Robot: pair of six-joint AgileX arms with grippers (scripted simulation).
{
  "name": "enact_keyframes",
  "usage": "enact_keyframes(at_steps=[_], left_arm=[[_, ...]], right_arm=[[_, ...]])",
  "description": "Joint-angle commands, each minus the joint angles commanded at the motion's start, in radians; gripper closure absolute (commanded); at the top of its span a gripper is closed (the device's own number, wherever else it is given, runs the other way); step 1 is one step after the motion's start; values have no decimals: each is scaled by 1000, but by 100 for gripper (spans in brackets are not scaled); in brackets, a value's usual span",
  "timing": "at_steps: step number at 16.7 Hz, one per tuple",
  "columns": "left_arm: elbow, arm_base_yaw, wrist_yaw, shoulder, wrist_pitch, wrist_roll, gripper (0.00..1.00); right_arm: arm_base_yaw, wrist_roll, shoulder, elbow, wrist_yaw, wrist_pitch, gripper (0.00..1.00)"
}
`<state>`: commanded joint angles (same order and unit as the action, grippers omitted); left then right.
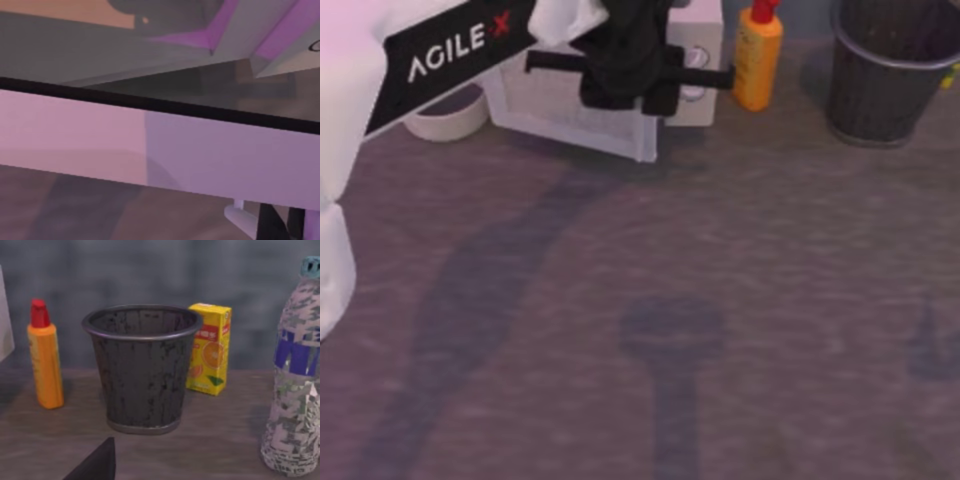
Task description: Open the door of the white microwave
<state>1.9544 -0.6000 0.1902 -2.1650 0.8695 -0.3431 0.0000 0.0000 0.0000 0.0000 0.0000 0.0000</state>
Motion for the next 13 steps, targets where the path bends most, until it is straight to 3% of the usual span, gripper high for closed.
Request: enact_keyframes(at_steps=[6, 13], left_arm=[[-134, 22, -48, 90, -66, 98, 100], [-140, 23, -51, 95, -69, 102, 100]], right_arm=[[0, 0, 0, 0, 0, 0, 0], [0, 0, 0, 0, 0, 0, 0]])
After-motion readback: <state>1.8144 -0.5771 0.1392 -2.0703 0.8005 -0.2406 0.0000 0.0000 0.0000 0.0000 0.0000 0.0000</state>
